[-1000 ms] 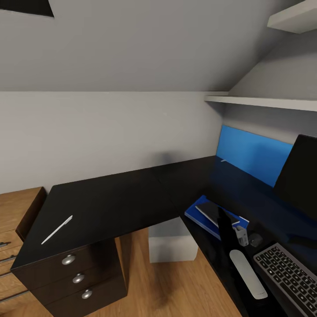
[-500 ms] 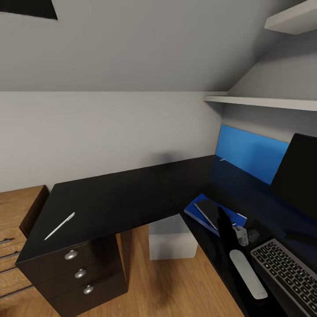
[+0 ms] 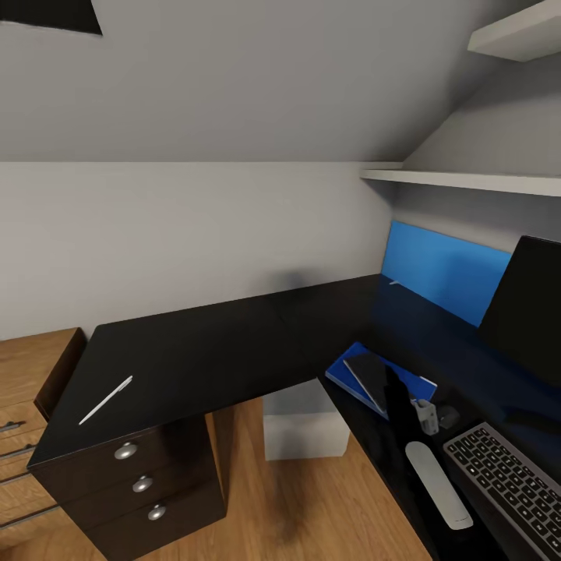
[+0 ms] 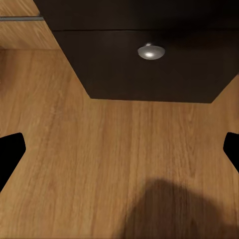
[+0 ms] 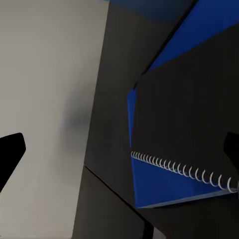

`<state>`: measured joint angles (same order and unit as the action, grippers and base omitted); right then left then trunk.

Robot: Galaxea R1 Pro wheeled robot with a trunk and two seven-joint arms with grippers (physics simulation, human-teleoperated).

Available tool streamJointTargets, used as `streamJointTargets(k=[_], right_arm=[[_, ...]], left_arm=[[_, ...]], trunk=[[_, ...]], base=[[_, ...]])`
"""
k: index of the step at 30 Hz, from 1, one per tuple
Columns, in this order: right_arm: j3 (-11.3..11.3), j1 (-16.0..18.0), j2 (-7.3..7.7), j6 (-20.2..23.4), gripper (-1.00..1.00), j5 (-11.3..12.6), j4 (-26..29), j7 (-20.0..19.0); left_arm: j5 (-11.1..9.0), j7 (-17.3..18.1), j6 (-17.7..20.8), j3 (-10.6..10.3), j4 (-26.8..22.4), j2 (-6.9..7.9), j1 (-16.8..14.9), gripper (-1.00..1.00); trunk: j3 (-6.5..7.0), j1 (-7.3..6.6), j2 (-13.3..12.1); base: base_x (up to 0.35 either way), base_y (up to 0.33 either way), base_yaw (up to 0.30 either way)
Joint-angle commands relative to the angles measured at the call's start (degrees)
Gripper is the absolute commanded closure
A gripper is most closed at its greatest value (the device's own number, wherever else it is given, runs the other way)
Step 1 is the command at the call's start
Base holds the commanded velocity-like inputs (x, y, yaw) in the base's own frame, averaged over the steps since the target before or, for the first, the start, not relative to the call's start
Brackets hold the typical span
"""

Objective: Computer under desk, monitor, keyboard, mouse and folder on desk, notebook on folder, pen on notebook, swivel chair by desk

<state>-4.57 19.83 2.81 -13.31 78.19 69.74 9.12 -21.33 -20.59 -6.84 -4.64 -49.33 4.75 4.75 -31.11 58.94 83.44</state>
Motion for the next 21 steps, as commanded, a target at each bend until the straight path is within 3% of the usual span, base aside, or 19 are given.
streamJointTargets(k=[1, 3, 5, 8, 15, 21], right_arm=[[-0.30, 0.03, -0.03, -0.51, -1.00, 0.56, 0.25, 0.17], [-0.48, 0.03, -0.49, -0.55, -1.00, 0.79, 1.56, 0.13], [-0.52, 0.03, -2.59, -0.57, -1.00, 0.71, 2.78, 0.11], [-0.53, 0.03, -3.79, -0.63, -1.00, 0.61, 3.02, 0.12], [-0.81, 0.03, -4.34, -0.53, -1.00, 0.35, 2.73, 0.30], [-1.93, 0.03, -4.20, -0.07, -1.00, 0.35, 2.78, 0.12]], left_arm=[[-0.62, -0.42, -0.29, -0.39, 0.13, 0.10, 0.00, -1.00], [-0.61, -0.42, -0.28, -0.43, 0.43, 0.09, 0.00, -1.00], [-0.63, -0.42, -0.28, -0.45, 0.64, 0.11, 0.00, -1.00], [-0.62, -0.42, -0.28, -0.46, 1.27, 0.09, 0.00, -1.00], [-0.56, -0.42, -0.27, -0.45, 2.47, 0.08, 0.00, -1.00], [-0.55, -0.42, -0.28, -0.45, 2.56, 0.08, 0.00, -1.00]], trunk=[[-0.05, 0.00, 0.03], [-0.05, 0.00, 0.03], [-0.05, 0.00, 0.03], [-0.05, 0.00, 0.03], [-0.05, 0.00, 0.03], [-0.05, 0.00, 0.03]], base=[[0.000, 0.000, 0.000], [0.000, 0.000, 0.000], [0.000, 0.000, 0.000], [0.000, 0.000, 0.060], [0.000, 0.000, 0.186], [0.000, 0.000, 0.021]])
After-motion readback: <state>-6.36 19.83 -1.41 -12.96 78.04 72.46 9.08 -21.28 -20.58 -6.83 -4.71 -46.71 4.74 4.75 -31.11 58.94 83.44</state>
